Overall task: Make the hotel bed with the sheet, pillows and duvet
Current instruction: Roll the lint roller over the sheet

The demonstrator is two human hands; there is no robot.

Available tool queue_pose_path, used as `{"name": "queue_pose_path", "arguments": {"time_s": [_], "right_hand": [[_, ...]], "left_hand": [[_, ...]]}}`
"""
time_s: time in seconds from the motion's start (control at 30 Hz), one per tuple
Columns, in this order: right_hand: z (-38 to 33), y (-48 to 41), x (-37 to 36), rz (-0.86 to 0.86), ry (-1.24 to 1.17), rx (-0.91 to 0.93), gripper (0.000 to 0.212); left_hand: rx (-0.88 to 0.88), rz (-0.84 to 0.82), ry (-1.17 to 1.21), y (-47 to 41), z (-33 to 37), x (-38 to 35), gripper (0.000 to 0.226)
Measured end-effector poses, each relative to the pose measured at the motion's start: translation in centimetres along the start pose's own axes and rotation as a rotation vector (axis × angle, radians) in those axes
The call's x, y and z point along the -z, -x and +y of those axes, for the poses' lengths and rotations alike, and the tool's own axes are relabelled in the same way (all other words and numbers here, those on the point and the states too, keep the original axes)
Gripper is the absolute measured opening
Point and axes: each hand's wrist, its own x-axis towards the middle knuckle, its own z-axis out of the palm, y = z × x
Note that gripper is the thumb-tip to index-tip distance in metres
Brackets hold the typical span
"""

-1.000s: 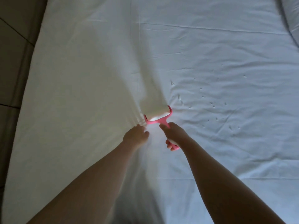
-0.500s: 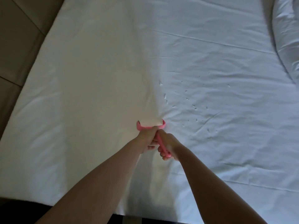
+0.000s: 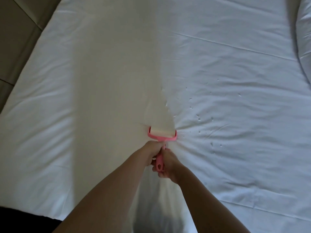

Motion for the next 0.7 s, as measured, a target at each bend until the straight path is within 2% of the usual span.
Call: {"name": "queue_pose_path", "arguments": {"time_s": [0.2,0.5,0.7], "right_hand": [[-5.9,-2.7,1.1,0.08,0.018,0.045,0.054],[-14.8,-5.8,1.5,0.128,-0.01,0.085,0.041],[-21.2,-7.9,2.6,0.152,0.002,0.106,0.042]], "left_hand": [[-0.006,0.008,0.024,-2.8,6.5,-0.1,0.022],[-0.087,0.025,0.002,-5.8,15.5,1.0,0.022],[-0.113,0.024,-0.004,-7.6,22.1,1.2,0.026]]}}
